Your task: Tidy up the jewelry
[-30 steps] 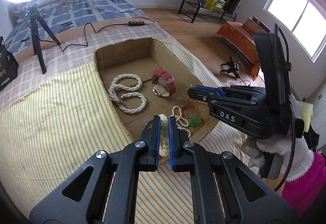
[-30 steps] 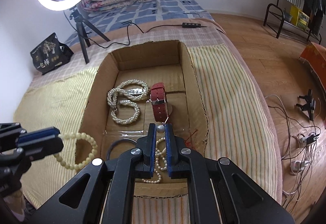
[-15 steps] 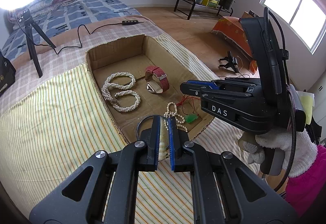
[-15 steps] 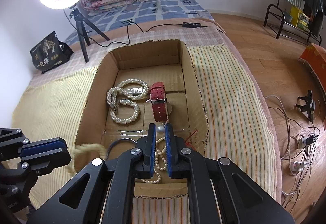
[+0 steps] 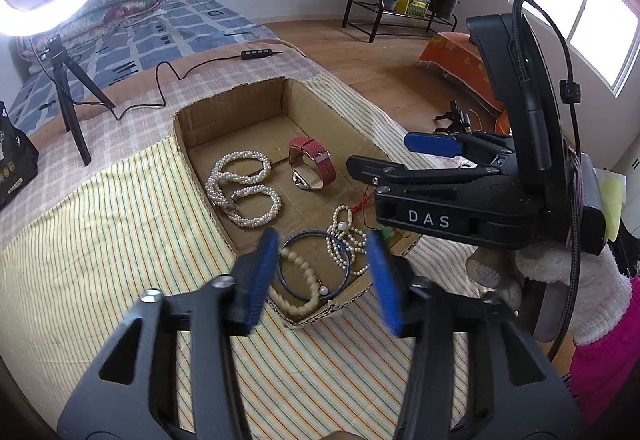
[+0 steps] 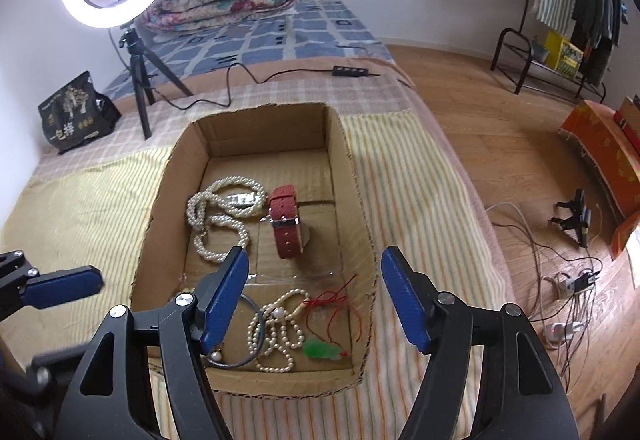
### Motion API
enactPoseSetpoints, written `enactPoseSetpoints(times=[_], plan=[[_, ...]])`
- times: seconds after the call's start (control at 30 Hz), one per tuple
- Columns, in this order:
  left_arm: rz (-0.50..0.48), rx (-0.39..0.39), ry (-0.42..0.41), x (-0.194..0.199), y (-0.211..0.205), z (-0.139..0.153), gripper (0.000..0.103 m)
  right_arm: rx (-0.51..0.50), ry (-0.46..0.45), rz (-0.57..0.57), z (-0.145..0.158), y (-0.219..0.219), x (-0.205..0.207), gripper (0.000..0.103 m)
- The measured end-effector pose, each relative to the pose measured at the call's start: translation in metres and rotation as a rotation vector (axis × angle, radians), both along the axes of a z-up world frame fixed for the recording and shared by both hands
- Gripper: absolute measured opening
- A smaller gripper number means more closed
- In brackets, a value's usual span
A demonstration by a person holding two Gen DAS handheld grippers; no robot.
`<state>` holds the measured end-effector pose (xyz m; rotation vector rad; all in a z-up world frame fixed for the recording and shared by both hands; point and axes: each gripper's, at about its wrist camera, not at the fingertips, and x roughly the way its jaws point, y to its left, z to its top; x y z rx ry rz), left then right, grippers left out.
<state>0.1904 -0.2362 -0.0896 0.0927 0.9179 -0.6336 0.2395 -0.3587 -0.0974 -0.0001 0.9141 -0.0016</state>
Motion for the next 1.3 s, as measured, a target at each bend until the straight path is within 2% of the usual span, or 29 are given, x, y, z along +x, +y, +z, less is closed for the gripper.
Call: enactPoseSetpoints(times=[0.07, 0.17, 0.27, 0.5, 1.07, 1.2, 1.3], plan=[[0.012, 0.001, -0.01, 0.0, 0.001, 0.001, 0.064, -0.011, -0.005, -0.01, 0.001, 0.0, 0.001, 0.069], [0.015, 0.002, -0.017, -0.001, 0.003, 0.003, 0.065, -0.015, -0.009, -0.016, 0.003, 0.0, 0.0, 0.069], [0.024, 0.004, -0.021, -0.002, 0.004, 0.005, 0.072, -0.015, -0.012, -0.02, 0.006, 0.001, 0.0, 0.07], [0.024, 0.016, -0.05, -0.012, 0.006, 0.013, 0.073, -0.032, -0.05, -0.019, 0.02, 0.009, -0.009, 0.079], [0.067, -0.015, -0.153, -0.037, 0.028, 0.045, 0.074, -0.079, -0.181, -0.018, 0.065, 0.028, -0.041, 0.079], [0.09, -0.033, -0.189, -0.041, 0.036, 0.054, 0.083, -0.1, -0.213, -0.023, 0.073, 0.031, -0.049, 0.08], [0.105, -0.041, -0.206, -0.042, 0.041, 0.059, 0.084, -0.118, -0.234, -0.026, 0.077, 0.033, -0.054, 0.08]])
